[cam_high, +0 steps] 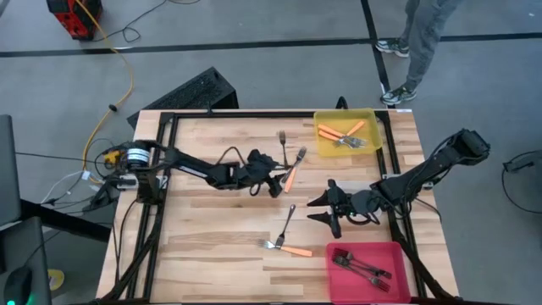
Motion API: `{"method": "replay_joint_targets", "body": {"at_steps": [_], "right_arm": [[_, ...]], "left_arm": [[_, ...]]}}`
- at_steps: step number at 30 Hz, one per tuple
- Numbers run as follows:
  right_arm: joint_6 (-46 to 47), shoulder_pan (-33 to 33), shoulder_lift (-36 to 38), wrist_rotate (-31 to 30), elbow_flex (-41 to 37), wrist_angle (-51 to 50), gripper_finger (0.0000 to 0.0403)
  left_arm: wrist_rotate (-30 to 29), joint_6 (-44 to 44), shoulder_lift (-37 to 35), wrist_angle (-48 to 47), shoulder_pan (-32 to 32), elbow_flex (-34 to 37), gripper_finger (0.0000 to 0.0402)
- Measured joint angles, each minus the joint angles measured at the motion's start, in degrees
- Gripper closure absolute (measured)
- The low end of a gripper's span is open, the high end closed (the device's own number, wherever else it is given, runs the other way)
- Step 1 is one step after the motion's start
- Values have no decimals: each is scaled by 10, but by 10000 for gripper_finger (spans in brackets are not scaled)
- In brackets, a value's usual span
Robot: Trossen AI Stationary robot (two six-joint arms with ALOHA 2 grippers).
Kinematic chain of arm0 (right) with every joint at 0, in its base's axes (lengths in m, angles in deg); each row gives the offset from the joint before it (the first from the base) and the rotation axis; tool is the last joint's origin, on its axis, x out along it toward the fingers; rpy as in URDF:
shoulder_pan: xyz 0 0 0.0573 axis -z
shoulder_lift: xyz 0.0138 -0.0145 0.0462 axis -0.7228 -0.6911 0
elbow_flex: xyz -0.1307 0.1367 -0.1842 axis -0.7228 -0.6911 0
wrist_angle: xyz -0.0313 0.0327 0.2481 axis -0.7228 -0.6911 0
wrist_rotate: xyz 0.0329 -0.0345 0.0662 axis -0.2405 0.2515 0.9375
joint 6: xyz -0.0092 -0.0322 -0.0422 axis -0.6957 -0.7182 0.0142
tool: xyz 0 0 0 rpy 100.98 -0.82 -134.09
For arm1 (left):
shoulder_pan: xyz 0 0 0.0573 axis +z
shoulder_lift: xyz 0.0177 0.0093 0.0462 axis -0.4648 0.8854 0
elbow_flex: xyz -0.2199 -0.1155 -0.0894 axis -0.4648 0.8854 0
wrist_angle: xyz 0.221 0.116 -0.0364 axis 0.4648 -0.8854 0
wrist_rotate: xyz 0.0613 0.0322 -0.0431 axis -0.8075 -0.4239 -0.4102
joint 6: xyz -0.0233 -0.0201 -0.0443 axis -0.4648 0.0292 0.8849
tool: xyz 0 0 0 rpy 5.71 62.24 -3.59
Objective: Sort silverware by color (type)
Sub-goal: Put the orange fork into the yellow bin
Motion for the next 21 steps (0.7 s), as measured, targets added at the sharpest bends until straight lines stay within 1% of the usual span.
{"method": "replay_joint_targets", "body": {"at_steps": [3,7,11,16,19,21], "right_arm": [[1,0,0,0,0,-1,187],[0,0,0,0,0,-6,187],[1,0,0,0,0,-9,187],[1,0,0,0,0,-9,187],[1,0,0,0,0,-11,187],[1,-1,0,0,0,-12,187]], "left_arm": [[-51,-3,34,0,-9,-28,175],[-71,-4,71,-8,-22,-67,175],[-130,17,106,-53,-31,-117,175],[-144,24,161,-123,-34,-177,175],[-173,44,182,-150,-38,-203,175],[-181,47,187,-160,-39,-208,175]]}}
